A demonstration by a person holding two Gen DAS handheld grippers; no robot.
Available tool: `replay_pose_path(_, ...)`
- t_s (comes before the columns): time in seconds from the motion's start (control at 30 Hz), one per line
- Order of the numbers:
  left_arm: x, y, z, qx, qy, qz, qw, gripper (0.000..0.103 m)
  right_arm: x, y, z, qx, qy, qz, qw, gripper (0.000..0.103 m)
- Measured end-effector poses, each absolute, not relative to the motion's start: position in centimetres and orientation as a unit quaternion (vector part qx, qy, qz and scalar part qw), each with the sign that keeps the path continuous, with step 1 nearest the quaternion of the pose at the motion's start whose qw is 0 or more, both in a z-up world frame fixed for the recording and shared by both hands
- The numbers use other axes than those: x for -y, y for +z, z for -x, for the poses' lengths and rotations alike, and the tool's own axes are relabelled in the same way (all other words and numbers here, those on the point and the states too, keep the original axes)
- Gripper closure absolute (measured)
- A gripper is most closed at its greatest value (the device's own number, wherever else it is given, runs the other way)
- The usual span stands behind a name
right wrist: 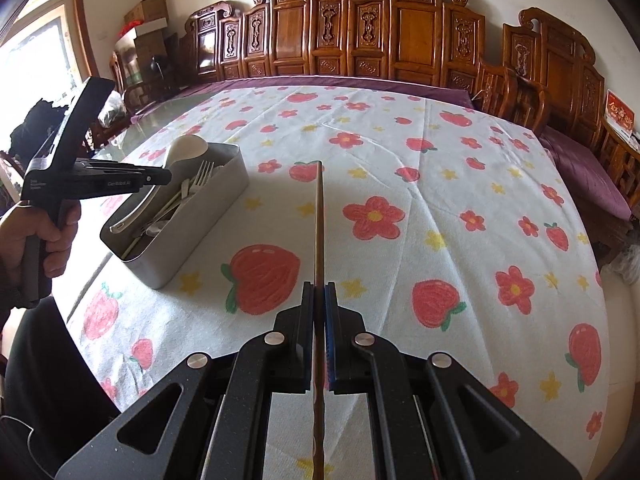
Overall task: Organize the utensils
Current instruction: 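Carry the white ladle spoon into the metal tray and open the left tool, then carry the wooden chopstick into the metal tray and open the right tool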
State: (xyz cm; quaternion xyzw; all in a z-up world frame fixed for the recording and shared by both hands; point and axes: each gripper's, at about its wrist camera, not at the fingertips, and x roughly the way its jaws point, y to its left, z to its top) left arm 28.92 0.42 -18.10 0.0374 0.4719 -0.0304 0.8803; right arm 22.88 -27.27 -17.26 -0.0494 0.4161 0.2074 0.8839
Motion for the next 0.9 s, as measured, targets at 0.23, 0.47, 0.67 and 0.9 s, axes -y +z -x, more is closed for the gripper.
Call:
replay_pose_path(0.23,-1.4,-19.5,-29.5,-0.484,-0.023,-0.035,0.874,0.095,26.1,-17.3,-23.2,-0.418,0.213,0.046,0.882,0.097)
replay_pose_path(0.47,-1.9,-20.1,-29.6,-0.493,-0.022,-0.032,0.869,0.09,24.5,-17.0,-23.4,-0.418,0.221,0.044,0.88,0.097)
replay_pose_path(0.67,-2.7,-19.1,-28.7,-0.481,-0.027,-0.021,0.876,0.077,22.8,-16.6,-23.5,-0.416,0.229,0.046,0.879,0.097)
replay_pose_path(0.9,-4.3,-17.0,-27.1,-0.46,-0.033,-0.01,0.887,0.073,20.0,-16.3,-23.6,-0.417,0.241,0.045,0.875,0.097)
